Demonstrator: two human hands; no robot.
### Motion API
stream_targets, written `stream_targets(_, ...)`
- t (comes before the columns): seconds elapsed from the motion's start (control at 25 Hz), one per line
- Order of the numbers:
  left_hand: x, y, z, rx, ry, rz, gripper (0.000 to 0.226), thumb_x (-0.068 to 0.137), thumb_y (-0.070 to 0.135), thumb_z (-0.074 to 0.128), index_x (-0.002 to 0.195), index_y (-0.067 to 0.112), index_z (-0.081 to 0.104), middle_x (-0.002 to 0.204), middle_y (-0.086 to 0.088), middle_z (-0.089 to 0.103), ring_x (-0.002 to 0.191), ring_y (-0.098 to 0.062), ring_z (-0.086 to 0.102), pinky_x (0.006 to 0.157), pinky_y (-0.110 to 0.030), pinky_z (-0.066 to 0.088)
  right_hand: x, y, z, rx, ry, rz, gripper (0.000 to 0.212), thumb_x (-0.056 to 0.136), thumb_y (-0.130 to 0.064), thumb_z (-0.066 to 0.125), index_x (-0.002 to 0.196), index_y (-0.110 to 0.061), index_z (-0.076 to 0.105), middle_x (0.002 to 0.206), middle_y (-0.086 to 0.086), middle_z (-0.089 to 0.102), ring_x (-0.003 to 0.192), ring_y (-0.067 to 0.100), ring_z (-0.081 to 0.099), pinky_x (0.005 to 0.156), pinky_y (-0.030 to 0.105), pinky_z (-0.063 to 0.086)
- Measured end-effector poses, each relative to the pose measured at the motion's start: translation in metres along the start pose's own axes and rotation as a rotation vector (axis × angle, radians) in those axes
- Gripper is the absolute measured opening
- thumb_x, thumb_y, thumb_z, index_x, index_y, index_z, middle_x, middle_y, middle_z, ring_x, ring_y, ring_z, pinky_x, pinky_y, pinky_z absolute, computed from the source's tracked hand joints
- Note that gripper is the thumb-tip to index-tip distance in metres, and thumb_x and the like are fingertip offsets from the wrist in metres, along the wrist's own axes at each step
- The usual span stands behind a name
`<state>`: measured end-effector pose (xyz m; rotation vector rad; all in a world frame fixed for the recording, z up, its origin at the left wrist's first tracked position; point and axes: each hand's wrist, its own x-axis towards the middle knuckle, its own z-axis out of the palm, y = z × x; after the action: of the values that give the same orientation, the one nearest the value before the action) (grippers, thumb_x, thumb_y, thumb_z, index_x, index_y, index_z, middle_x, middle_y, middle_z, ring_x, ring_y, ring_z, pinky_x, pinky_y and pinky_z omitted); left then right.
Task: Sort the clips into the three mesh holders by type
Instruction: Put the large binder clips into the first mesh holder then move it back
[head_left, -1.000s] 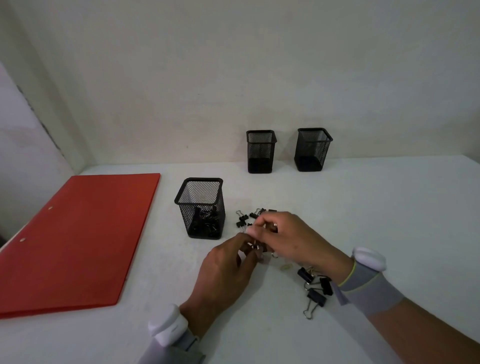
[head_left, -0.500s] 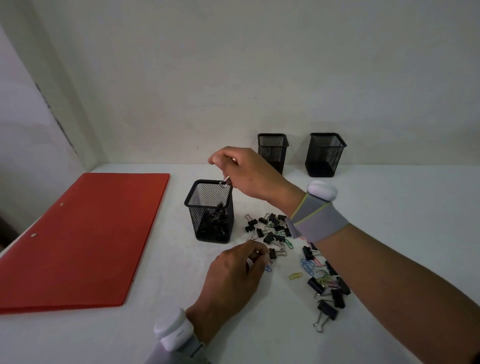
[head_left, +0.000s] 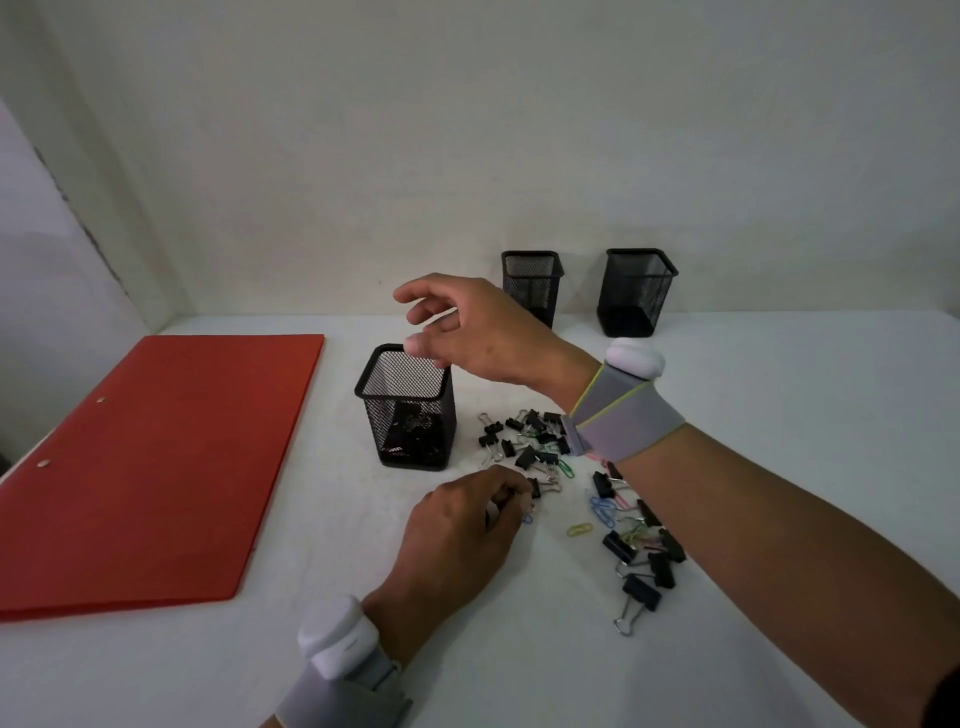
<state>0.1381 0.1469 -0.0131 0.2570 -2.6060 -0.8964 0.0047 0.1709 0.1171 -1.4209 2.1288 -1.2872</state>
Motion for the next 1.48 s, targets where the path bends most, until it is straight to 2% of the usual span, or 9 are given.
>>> stream_targets(0.12,-0.003,0.003,-0.001,0.055,0.002,0.042,0.015,0.093,0.039,0.053,0.106,0.038,0.062,0.092,0.019,0.067,0.072,0.000,0.055,0.069,-0.020,0.049,-0.027,0.005,-0.018,0.004,0.020,0.012,0.032,0.085,-0.017,0.071,0.116,-0.018,0.064,0.104,0.004,0.066,0.079,0.019,0.066,0.074,0.033,0.059)
stream_targets(0.28,-0.008,0.018,0.004,0.063,-0.037,0.117,0.019,0.094,0.042,0.052,0.108,0.035,0.062,0.096,0.020,0.063,0.071,0.010,0.050,0.066,-0.008,0.039,-0.089,0.030,-0.050,-0.188,0.026,0.093,0.022,0.089,-0.026,0.067,0.110,-0.024,0.067,0.099,-0.007,0.067,0.084,0.005,0.063,0.068,0.011,0.048)
stream_targets(0.6,-0.022,0.053,0.027,0.148,-0.182,0.348,0.054,0.079,0.076,0.044,0.118,0.041,0.059,0.098,0.015,0.059,0.088,-0.004,0.053,0.070,-0.024,0.046,-0.212,0.080,-0.063,-0.331,-0.051,0.367,0.021,0.086,-0.035,0.069,0.106,-0.041,0.068,0.099,-0.012,0.058,0.079,0.005,0.058,0.074,0.019,0.046)
stream_targets(0.76,-0.021,0.052,0.030,0.168,-0.153,0.343,0.046,0.080,0.072,0.048,0.111,0.039,0.058,0.099,0.017,0.057,0.090,-0.002,0.051,0.070,-0.024,0.046,-0.235,0.083,-0.047,-0.402,-0.009,0.384,0.021,0.088,-0.027,0.068,0.107,-0.034,0.063,0.103,-0.015,0.052,0.076,0.005,0.058,0.069,0.017,0.044)
stream_targets(0.88,-0.021,0.048,0.028,0.068,-0.158,0.305,0.033,0.083,0.062,0.056,0.104,0.037,0.057,0.089,0.020,0.053,0.080,0.007,0.044,0.067,-0.018,0.040,-0.236,0.077,-0.040,-0.404,0.041,0.388,0.018,0.087,-0.020,0.067,0.091,-0.031,0.054,0.084,-0.013,0.055,0.064,0.002,0.051,0.059,0.015,0.040)
stream_targets(0.96,-0.021,0.048,0.026,-0.030,-0.150,0.270,0.020,0.085,0.050,0.062,0.097,0.034,0.059,0.082,0.019,0.053,0.076,0.005,0.047,0.064,-0.017,0.036,-0.234,0.075,-0.036,-0.294,0.101,0.424,0.019,0.088,-0.013,0.062,0.086,-0.028,0.050,0.075,-0.009,0.055,0.056,0.004,0.046,0.054,0.016,0.037)
stream_targets(1.24,-0.030,0.067,0.025,-0.359,0.133,0.163,0.008,0.084,0.030,0.070,0.090,0.024,0.068,0.078,0.014,0.063,0.063,-0.011,0.051,0.057,-0.015,0.041,-0.228,0.058,-0.020,0.727,0.454,0.690,0.021,0.091,0.000,0.040,0.098,-0.005,0.059,0.068,0.017,0.060,0.059,0.029,0.054,0.056,0.036,0.045)
stream_targets(1.36,-0.036,0.082,0.036,-0.396,0.139,0.149,0.009,0.086,0.027,0.070,0.094,0.029,0.070,0.083,0.025,0.065,0.066,-0.003,0.055,0.060,-0.012,0.040,-0.229,0.052,-0.014,1.101,0.393,0.689,0.023,0.097,-0.018,0.043,0.099,-0.003,0.061,0.081,0.018,0.060,0.070,0.030,0.061,0.064,0.042,0.058)
stream_targets(1.48,-0.035,0.081,0.043,-0.324,0.108,0.160,0.017,0.092,0.028,0.062,0.107,0.033,0.066,0.099,0.028,0.062,0.082,0.005,0.054,0.068,-0.006,0.037,-0.230,0.056,-0.016,1.214,0.385,0.707,0.039,0.099,-0.030,0.041,0.107,0.001,0.064,0.089,0.021,0.066,0.075,0.031,0.066,0.064,0.041,0.060)
